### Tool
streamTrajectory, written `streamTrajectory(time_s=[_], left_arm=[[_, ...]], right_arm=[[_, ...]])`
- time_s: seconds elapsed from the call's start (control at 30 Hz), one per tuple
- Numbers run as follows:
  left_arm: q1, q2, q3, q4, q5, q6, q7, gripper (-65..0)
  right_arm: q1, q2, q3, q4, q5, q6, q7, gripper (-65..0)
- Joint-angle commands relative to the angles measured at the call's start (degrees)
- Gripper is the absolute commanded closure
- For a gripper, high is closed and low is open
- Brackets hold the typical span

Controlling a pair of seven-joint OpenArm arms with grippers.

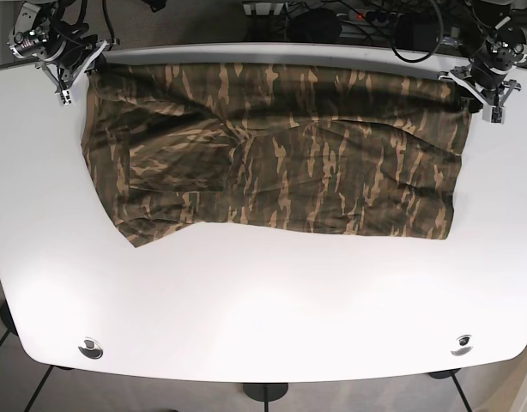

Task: Fold the T-shirt properly
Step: 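Grasp the shirt edge with both grippers and straighten it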

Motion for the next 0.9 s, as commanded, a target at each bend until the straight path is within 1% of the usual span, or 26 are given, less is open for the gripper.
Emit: streamTrajectory(time_s=[0.03, 0.07, 0.1, 0.13, 0.23, 0.27, 0.3, 0.33, 0.37, 0.43, 0.47, 0.53, 0.57, 0.63, 0.7, 0.77, 0.8, 0.83, 0.9], left_arm=[[1.92, -0.56, -0.44, -0.06, 2.93, 0.99, 3.19, -16.5], [2.80, -0.82, -0.44, 0.03, 2.84, 0.99, 3.19, -16.5], [3.24, -0.91, -0.44, -0.06, 2.84, 0.99, 3.19, -16.5], [4.21, -0.91, -0.44, -0.06, 2.93, 0.99, 3.19, -16.5], [5.79, -0.91, -0.44, 0.03, 2.84, 0.99, 3.19, -16.5], [6.49, -0.91, -0.44, 0.12, 2.84, 0.99, 3.28, -16.7], [7.02, -0.91, -0.35, 1.00, 2.84, 0.99, 3.28, -17.1], [7.28, -0.73, -0.35, 2.40, 2.93, 0.99, 3.37, -19.7], [7.72, -0.56, -0.35, 4.07, 2.93, 0.99, 4.42, -24.0], [7.81, -0.56, -0.44, 7.76, 2.76, 0.99, 7.94, -31.5], [7.81, -0.56, -0.79, 10.23, 2.76, 0.99, 9.43, -33.3], [7.55, -0.47, -1.41, 15.41, 2.49, 0.99, 11.98, -34.2], [7.28, -0.47, -0.97, 17.79, 1.35, 0.99, 12.86, -34.2], [6.05, -0.82, 0.09, 21.74, -2.08, 0.99, 14.44, -34.2], [2.62, -1.00, 0.53, 24.20, -3.75, 0.99, 15.94, -34.0], [-2.03, -1.00, 0.61, 24.47, -3.66, 0.99, 16.29, -33.9], [-5.29, -1.00, 0.70, 24.03, -3.66, 0.99, 16.29, -34.0], [-8.89, -1.00, 1.85, 22.45, -3.66, 0.99, 16.29, -33.9], [-13.46, -2.05, 4.75, 19.28, -2.78, 0.99, 16.03, -33.9]], right_arm=[[-1.34, 0.99, 0.49, 2.74, -0.03, -0.14, -0.52, -2.7], [-2.05, 0.99, 0.49, 4.06, -0.03, -0.14, -0.78, -2.9], [-2.57, 0.99, 0.40, 4.58, -0.03, -0.14, -0.96, -5.5], [-2.93, 0.99, 0.40, 4.67, -0.03, -0.23, -0.96, -13.0], [-3.19, 0.99, 0.49, 4.94, -0.03, -0.23, -0.96, -30.4], [-3.19, 0.99, 0.49, 5.02, -0.03, -0.23, -0.96, -35.4], [-3.19, 0.99, 0.49, 5.02, -0.03, -0.23, -0.96, -36.8], [-3.19, 0.99, 0.58, 5.29, -0.03, -0.23, -0.96, -37.3], [-3.19, 0.99, 0.76, 6.26, 0.06, -0.14, -0.96, -37.3], [-3.19, 0.99, 0.76, 9.07, 0.06, -0.14, -0.96, -37.4], [-3.19, 0.99, 0.76, 10.21, 0.32, -0.14, -0.96, -37.4], [-2.57, 1.26, 0.84, 10.56, 2.87, -0.14, -0.87, -37.4], [-1.61, 1.43, 0.84, 10.56, 4.11, -0.32, -0.61, -37.4], [2.00, 1.52, 0.93, 10.30, 4.63, -0.67, -0.61, -37.3], [7.36, 1.52, 0.76, 8.19, 4.19, -0.76, -0.87, -37.3], [12.72, 1.26, 0.49, 5.64, 1.47, -0.76, -0.87, -37.6], [17.38, 0.99, -0.30, 3.44, -2.14, -0.76, -0.87, -37.6], [22.30, 0.99, -2.41, 0.63, -5.65, -0.67, -0.61, -37.6], [28.46, 0.99, -5.05, -3.77, -9.35, -0.58, -0.34, -37.6]])
